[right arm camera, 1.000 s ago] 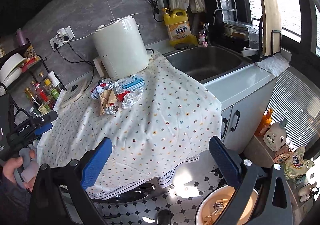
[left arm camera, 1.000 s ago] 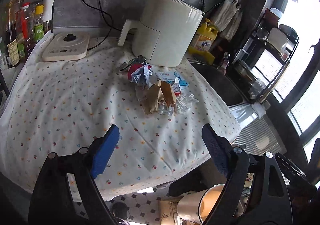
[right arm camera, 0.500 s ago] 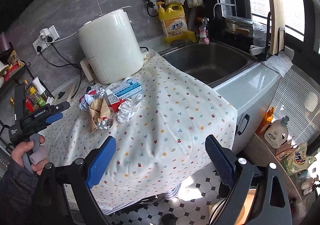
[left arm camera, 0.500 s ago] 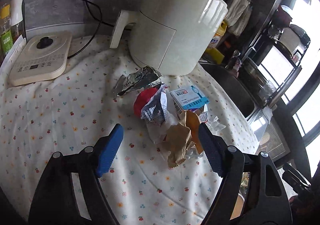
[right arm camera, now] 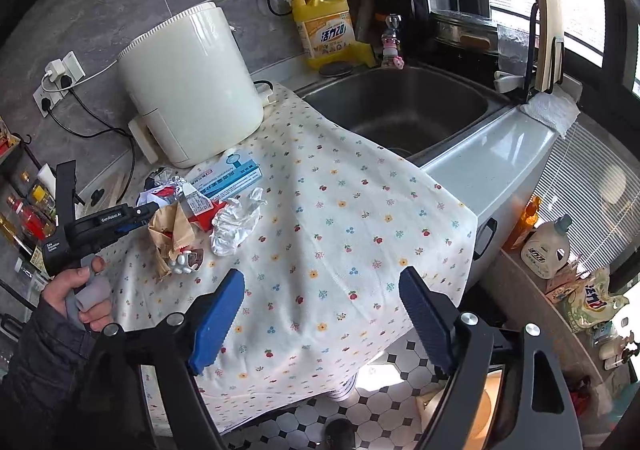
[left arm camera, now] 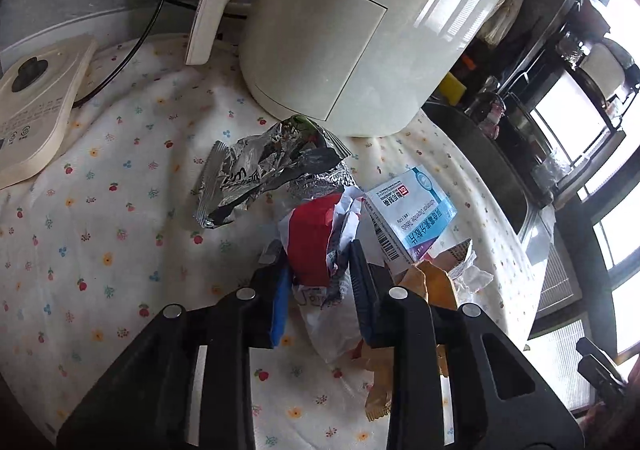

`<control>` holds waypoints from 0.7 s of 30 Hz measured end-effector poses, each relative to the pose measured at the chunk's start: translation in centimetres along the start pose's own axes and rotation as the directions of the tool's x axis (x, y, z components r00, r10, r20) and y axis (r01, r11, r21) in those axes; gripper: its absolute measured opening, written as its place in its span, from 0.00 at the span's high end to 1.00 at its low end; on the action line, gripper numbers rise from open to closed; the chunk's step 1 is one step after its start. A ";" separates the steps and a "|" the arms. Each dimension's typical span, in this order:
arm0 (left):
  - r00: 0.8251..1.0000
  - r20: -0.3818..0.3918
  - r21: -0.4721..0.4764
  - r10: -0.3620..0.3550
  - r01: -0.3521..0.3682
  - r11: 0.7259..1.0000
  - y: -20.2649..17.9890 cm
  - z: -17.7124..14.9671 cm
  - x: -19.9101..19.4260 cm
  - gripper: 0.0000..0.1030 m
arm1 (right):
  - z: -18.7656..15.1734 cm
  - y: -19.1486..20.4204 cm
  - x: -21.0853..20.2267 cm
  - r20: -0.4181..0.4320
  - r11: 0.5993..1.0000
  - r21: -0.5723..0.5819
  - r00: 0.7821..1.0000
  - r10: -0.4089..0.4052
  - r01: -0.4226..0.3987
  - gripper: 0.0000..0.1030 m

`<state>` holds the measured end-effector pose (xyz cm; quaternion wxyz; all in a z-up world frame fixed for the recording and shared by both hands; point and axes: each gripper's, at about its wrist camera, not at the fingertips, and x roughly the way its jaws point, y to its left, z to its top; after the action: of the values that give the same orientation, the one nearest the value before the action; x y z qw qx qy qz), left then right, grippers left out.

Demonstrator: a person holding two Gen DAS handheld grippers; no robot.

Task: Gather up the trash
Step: 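Grasp the red-and-white wrapper with the left tool, then grasp the crumpled white plastic with the right tool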

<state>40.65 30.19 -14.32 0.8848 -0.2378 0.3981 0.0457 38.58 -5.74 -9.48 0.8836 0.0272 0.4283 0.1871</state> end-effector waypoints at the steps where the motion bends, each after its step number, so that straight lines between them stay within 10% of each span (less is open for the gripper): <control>1: 1.000 0.004 0.003 -0.013 0.013 1.000 0.0 -0.1 -0.4 0.76 | 0.3 0.4 0.6 -0.022 1.000 -0.010 1.000 0.015 -0.016 0.33; 5: 0.999 0.032 0.002 -0.011 0.010 1.000 1.1 -0.7 -2.7 0.76 | 1.2 2.4 3.2 -0.058 0.998 -0.055 0.998 0.040 -0.043 0.51; 21: 0.986 0.087 -0.202 0.144 -0.124 0.971 11.5 -6.4 -12.8 0.76 | 3.0 9.1 13.4 -0.201 0.981 -0.147 0.975 0.100 -0.131 0.61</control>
<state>24.48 38.82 -13.12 0.8710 -0.2938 0.3614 0.1565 45.65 7.83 -15.67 0.8251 -0.0366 0.4930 0.2736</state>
